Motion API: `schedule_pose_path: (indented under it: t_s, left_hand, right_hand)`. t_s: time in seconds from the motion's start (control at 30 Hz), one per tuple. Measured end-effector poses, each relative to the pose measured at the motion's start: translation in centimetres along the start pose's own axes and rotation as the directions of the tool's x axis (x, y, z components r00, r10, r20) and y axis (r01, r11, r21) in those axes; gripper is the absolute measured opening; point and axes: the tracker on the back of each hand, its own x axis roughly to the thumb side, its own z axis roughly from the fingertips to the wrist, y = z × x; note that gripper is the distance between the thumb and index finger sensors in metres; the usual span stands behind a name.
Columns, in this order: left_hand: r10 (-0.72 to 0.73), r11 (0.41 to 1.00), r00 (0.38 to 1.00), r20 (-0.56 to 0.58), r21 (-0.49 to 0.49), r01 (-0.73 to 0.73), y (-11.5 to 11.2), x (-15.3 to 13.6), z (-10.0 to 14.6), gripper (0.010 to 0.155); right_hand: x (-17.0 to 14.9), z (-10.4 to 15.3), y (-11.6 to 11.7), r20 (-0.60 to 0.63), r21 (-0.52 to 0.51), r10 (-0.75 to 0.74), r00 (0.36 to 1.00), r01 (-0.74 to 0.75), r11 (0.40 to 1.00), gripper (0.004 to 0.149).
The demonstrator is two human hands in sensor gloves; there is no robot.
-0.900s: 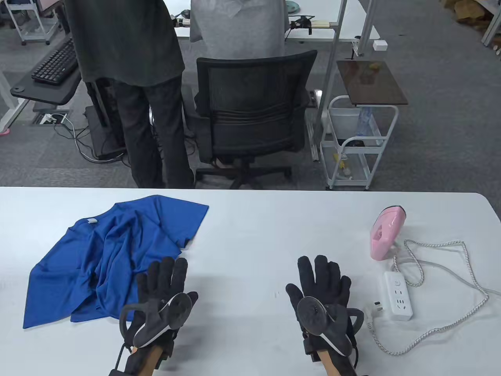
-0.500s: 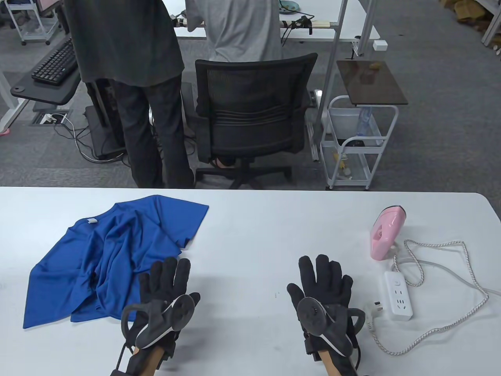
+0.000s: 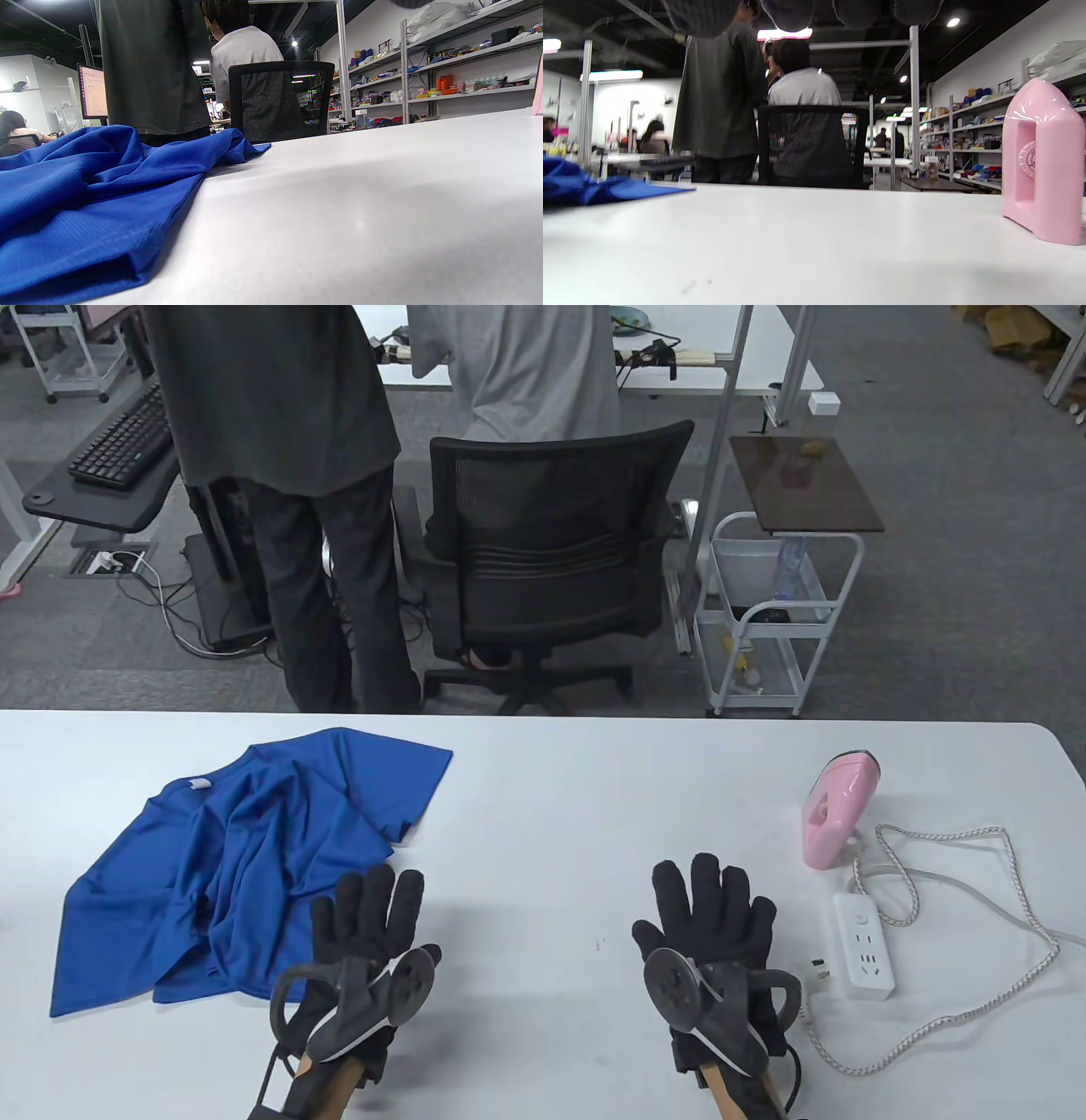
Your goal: Iron t-shirt with electric iron on table
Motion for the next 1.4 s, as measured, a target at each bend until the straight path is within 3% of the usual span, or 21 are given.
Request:
schedule_pose_path:
  t_s: [0.33,0.5,0.77,1.0,1.17,1.4]
  left_hand:
    - [0.004,1.0,1.0,0.001,0.002,-0.004,0.0,0.0,0.0,0.085]
    - [0.009,1.0,1.0,0.014,-0.009,-0.009,-0.1,0.3,0.1,0.085]
    - [0.018,1.0,1.0,0.024,-0.022,-0.017,-0.2,0.4,0.1,0.085]
    - [0.025,0.999,0.999,0.022,-0.038,-0.024,-0.5,0.2,0.1,0.085]
    - [0.023,0.999,0.999,0.023,-0.043,-0.022,-0.4,0.3,0.1,0.086]
    - [0.029,0.999,0.999,0.022,-0.045,-0.028,-0.5,0.3,0.1,0.087]
  right_hand:
    - [-4.4,-1.2,-0.5,-0.108,0.096,0.196,0.975,-0.186,0.978,0.064]
    - [-6.1,-1.0,1.5,-0.151,0.238,0.217,0.964,-0.178,0.955,0.063]
    - [-8.0,-1.1,5.1,-0.185,0.462,0.312,0.932,-0.198,0.865,0.06]
    - [-8.9,-0.8,6.4,-0.2,0.568,0.364,0.91,-0.195,0.799,0.06]
    - [-9.5,-0.5,7.9,-0.223,0.651,0.313,0.923,-0.098,0.753,0.06]
    - [-9.9,-0.8,7.8,-0.245,0.59,0.277,0.929,-0.084,0.803,0.057]
